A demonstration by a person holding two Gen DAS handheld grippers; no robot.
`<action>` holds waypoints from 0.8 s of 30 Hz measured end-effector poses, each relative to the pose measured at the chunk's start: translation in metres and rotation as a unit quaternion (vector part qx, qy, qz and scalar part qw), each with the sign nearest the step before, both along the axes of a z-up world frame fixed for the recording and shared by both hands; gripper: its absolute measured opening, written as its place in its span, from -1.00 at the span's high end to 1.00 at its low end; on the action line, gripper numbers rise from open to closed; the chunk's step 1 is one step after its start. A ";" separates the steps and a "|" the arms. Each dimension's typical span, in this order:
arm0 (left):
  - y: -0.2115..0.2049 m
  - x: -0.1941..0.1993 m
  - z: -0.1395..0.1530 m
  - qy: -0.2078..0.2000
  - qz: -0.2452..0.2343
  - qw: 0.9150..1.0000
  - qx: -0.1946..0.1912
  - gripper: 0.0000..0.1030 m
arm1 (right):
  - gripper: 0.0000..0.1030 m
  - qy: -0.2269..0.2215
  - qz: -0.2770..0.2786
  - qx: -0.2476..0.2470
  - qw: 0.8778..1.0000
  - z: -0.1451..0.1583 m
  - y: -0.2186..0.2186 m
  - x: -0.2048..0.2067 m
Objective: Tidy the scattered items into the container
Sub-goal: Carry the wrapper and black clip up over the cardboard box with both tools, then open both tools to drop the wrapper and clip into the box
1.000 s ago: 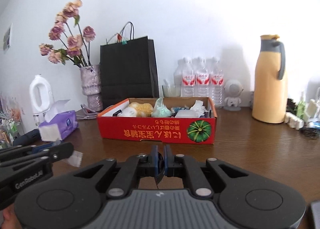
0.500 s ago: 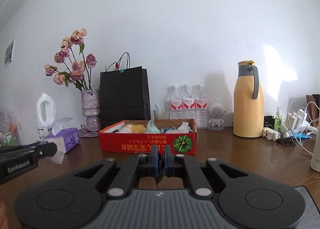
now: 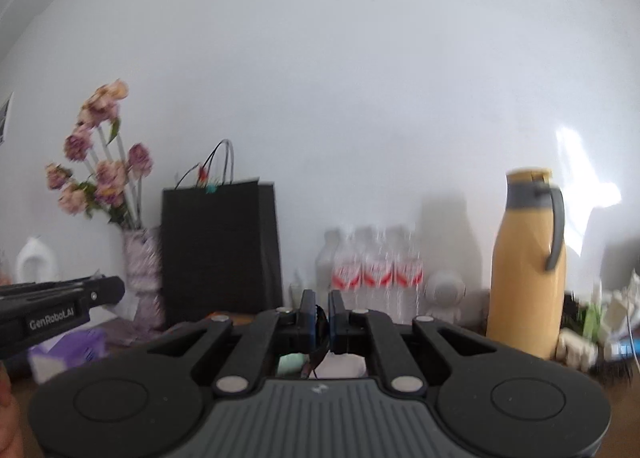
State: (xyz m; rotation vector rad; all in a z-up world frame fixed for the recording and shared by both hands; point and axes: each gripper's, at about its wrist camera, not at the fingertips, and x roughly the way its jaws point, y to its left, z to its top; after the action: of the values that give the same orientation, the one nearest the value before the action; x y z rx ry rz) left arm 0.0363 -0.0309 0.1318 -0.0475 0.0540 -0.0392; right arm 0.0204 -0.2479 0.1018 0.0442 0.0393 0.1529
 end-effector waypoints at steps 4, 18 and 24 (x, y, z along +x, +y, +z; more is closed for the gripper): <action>0.009 0.071 0.006 0.116 -0.065 0.990 -0.041 0.76 | 0.90 0.047 0.038 0.027 0.998 0.021 -0.009 0.054; 0.018 0.247 -0.082 0.444 -0.150 0.881 -0.063 0.76 | 0.90 0.459 0.159 0.072 0.871 -0.032 -0.014 0.253; 0.021 0.249 -0.101 0.477 -0.148 0.866 -0.030 0.50 | 0.77 0.515 0.145 0.018 0.845 -0.080 0.003 0.274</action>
State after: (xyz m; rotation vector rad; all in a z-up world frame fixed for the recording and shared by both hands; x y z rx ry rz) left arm 0.2852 -0.0097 0.0304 -0.1181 1.0599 -0.3250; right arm 0.2940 -0.2445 0.0220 0.1548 1.1317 0.4223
